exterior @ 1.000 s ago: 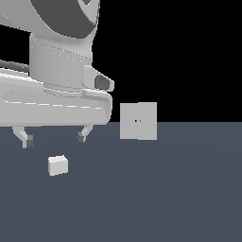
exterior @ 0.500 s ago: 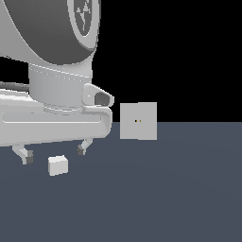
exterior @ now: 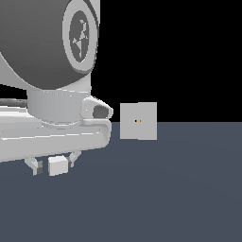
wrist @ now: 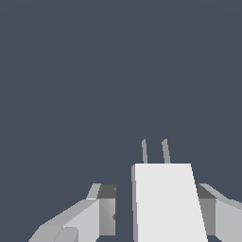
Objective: Plug the charger into the wall socket.
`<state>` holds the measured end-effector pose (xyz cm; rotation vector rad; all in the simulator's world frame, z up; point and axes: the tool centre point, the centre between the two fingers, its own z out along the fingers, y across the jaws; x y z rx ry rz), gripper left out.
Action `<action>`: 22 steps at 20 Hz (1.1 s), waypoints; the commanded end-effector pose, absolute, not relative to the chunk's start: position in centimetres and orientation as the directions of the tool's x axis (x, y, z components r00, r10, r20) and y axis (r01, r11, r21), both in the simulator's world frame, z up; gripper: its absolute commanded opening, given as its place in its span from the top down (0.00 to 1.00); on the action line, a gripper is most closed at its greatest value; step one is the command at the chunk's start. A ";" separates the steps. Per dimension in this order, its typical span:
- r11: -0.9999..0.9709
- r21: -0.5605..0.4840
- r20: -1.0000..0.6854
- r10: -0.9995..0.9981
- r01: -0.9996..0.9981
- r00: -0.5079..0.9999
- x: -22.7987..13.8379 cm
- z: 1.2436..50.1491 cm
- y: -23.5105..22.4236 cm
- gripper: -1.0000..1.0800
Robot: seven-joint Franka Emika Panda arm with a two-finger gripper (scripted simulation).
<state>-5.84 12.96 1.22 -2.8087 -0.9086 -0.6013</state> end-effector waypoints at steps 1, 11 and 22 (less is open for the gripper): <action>-0.813 0.001 0.410 0.532 0.583 0.741 -5.7 1.1 12.7 1.00; -0.812 0.000 0.411 0.532 0.584 0.740 -5.8 1.3 13.0 1.00; -0.918 -0.002 0.415 0.360 0.396 0.836 -3.9 3.7 8.9 1.00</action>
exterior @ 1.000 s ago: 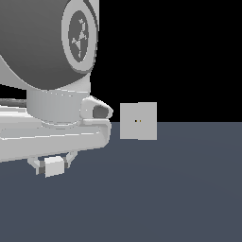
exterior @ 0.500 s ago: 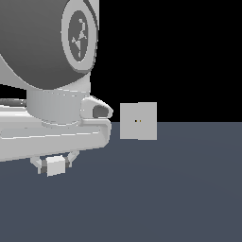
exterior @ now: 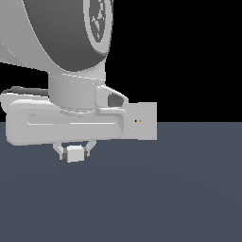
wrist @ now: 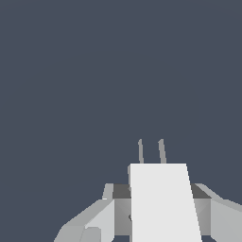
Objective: Plug the charger into the wall socket.
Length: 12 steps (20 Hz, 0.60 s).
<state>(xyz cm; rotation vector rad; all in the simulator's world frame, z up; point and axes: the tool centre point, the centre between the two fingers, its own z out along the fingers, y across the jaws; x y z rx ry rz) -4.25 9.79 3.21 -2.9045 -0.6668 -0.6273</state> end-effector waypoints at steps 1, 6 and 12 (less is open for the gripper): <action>-0.930 -0.003 0.415 0.332 0.366 0.847 -3.7 4.1 8.3 1.00; -0.979 -0.005 0.418 0.181 0.202 0.890 -3.0 6.1 4.7 1.00; -1.000 -0.007 0.418 0.011 0.015 0.908 -3.0 8.1 0.7 1.00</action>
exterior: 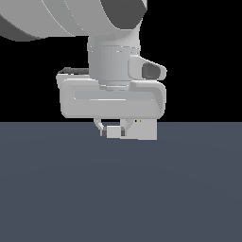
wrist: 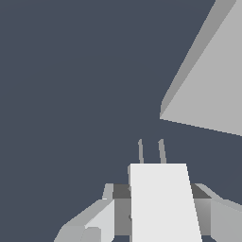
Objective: Plug the charger into the wall socket.
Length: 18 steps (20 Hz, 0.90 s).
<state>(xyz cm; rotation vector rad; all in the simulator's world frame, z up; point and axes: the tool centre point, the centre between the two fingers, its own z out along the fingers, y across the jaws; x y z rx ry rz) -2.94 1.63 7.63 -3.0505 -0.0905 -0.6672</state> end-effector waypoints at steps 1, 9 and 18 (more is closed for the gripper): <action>-1.000 -0.006 0.418 -0.012 -0.010 0.909 -3.1 8.4 0.2 1.00; -0.991 -0.004 0.414 -0.124 -0.134 0.902 -3.7 9.7 -2.5 1.00; -0.985 -0.001 0.412 -0.159 -0.174 0.897 -4.0 10.0 -3.4 1.00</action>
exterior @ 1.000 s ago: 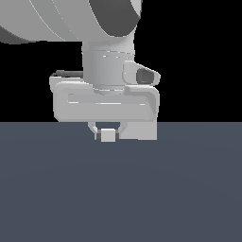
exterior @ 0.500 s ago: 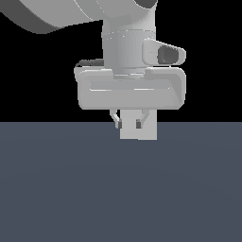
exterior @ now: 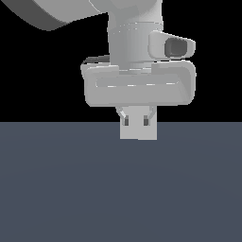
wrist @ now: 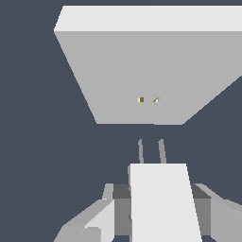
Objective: Plug the charger into the wall socket.
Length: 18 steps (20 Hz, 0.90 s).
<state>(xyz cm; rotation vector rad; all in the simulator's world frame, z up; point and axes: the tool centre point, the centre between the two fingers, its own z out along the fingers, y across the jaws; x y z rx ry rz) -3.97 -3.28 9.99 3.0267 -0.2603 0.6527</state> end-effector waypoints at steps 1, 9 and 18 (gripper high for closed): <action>-0.985 -0.001 0.412 -0.159 -0.174 0.897 -4.0 10.0 -3.4 1.00; -0.985 -0.001 0.412 -0.158 -0.173 0.898 -3.5 10.0 -3.4 1.00; -0.985 0.001 0.411 -0.158 -0.174 0.898 -0.4 10.0 -4.1 1.00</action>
